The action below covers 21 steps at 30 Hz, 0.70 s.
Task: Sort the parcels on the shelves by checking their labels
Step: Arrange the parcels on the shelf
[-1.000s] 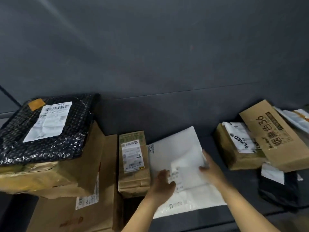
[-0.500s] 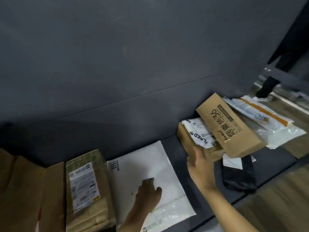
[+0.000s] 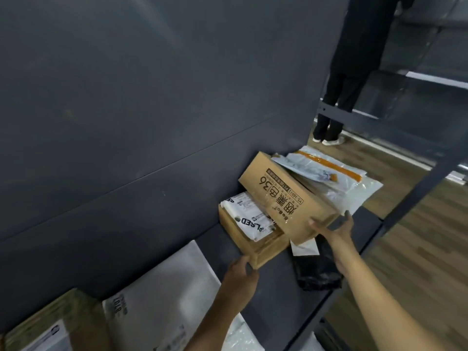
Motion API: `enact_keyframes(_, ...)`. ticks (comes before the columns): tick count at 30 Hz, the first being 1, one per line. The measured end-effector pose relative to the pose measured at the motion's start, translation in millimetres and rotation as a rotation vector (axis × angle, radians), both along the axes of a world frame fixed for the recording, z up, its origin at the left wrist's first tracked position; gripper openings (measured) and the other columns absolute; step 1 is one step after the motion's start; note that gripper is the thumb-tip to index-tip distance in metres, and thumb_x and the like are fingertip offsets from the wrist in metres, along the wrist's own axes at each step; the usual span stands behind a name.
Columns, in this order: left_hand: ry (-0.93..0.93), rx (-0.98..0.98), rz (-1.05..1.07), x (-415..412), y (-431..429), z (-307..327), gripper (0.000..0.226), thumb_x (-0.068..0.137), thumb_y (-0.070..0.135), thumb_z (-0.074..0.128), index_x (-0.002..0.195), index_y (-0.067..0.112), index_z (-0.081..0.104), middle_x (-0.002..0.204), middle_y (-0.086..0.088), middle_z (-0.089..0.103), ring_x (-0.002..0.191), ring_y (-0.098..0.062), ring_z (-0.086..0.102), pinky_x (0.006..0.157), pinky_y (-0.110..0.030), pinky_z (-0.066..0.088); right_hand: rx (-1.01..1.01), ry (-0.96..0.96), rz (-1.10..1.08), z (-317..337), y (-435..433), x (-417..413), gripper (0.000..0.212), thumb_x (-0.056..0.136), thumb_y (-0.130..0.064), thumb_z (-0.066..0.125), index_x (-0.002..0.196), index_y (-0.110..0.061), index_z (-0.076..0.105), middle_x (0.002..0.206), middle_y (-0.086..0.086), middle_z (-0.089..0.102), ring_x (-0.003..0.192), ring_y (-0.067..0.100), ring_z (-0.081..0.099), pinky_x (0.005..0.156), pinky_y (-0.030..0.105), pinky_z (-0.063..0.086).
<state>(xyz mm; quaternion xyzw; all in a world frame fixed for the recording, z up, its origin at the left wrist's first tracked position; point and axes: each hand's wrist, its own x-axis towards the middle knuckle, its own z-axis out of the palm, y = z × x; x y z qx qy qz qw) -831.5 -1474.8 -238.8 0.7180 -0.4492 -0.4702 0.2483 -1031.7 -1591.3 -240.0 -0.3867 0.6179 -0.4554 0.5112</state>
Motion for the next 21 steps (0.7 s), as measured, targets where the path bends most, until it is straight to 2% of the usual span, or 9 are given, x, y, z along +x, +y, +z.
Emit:
enact_keyframes(2,-0.015,0.017,0.011,6,0,-4,0.041,0.096,0.018,0.042,0.136,0.018,0.045,0.14,-0.002,0.041,0.123,-0.017,0.044,0.096,-0.024,0.034,-0.01,-0.059,0.068,-9,-1,1,0.143,0.041,-0.041,0.089,0.151,-0.024,-0.001,0.156,0.001,0.02,0.14,0.019,0.027,0.114,0.043,0.029)
enact_keyframes(5,-0.051,0.018,0.03,17,0,-9,0.042,0.096,0.018,0.041,0.138,0.016,0.043,0.143,-0.004,0.041,0.125,-0.017,0.044,0.099,-0.026,0.036,-0.037,-0.101,0.081,-16,-6,7,0.145,0.04,-0.042,0.089,0.149,-0.031,-0.005,0.154,0.0,0.022,0.139,0.016,0.03,0.114,0.043,0.029)
enact_keyframes(8,-0.057,0.043,0.042,27,2,-13,0.044,0.096,0.016,0.042,0.14,0.016,0.041,0.146,-0.005,0.04,0.131,-0.018,0.042,0.1,-0.025,0.036,-0.067,-0.117,0.045,-23,-12,10,0.152,0.028,-0.054,0.092,0.147,-0.037,-0.001,0.152,0.001,0.025,0.135,0.017,0.037,0.111,0.045,0.035)
enact_keyframes(11,-0.053,0.04,0.058,36,6,-16,0.044,0.095,0.015,0.042,0.14,0.016,0.041,0.146,-0.005,0.04,0.131,-0.018,0.042,0.094,-0.021,0.035,-0.144,-0.09,0.077,-23,-16,11,0.132,0.034,-0.047,0.094,0.14,-0.035,0.017,0.143,0.002,0.036,0.125,0.015,0.048,0.103,0.045,0.045)
enact_keyframes(13,-0.066,0.037,0.064,40,5,-19,0.044,0.096,0.015,0.042,0.14,0.015,0.041,0.145,-0.006,0.041,0.13,-0.018,0.043,0.091,-0.02,0.036,-0.169,-0.056,0.106,-22,-19,11,0.119,0.038,-0.046,0.093,0.135,-0.033,0.026,0.141,0.003,0.035,0.125,0.016,0.048,0.101,0.046,0.046)
enact_keyframes(15,-0.074,0.017,0.075,38,3,-19,0.045,0.095,0.015,0.043,0.14,0.014,0.042,0.144,-0.006,0.044,0.127,-0.019,0.046,0.091,-0.021,0.038,-0.156,-0.016,0.112,-19,-19,9,0.116,0.039,-0.053,0.088,0.135,-0.034,0.026,0.145,0.004,0.023,0.129,0.021,0.04,0.104,0.046,0.043)
enact_keyframes(18,-0.045,-0.053,0.066,25,-3,-12,0.04,0.095,0.018,0.045,0.135,0.017,0.046,0.133,0.002,0.048,0.121,-0.013,0.048,0.09,-0.02,0.04,-0.147,0.042,0.143,-11,-12,9,0.106,0.047,-0.048,0.081,0.135,-0.032,0.024,0.146,0.003,0.013,0.128,0.019,0.031,0.106,0.036,0.036)
enact_keyframes(20,0.04,-0.115,0.075,9,-11,-2,0.032,0.093,0.026,0.051,0.124,0.022,0.051,0.123,0.007,0.053,0.117,-0.01,0.05,0.081,-0.015,0.041,-0.154,0.06,0.17,-6,-3,10,0.101,0.045,-0.056,0.075,0.13,-0.031,0.027,0.145,0.001,0.012,0.126,0.015,0.028,0.104,0.029,0.031)
enact_keyframes(21,0.116,-0.137,0.099,0,-16,3,0.038,0.088,0.034,0.056,0.124,0.023,0.051,0.124,0.006,0.055,0.12,-0.013,0.051,0.08,-0.014,0.041,-0.159,0.074,0.172,-3,1,11,0.099,0.044,-0.062,0.07,0.128,-0.03,0.029,0.144,0.0,0.012,0.129,0.015,0.027,0.104,0.028,0.029)
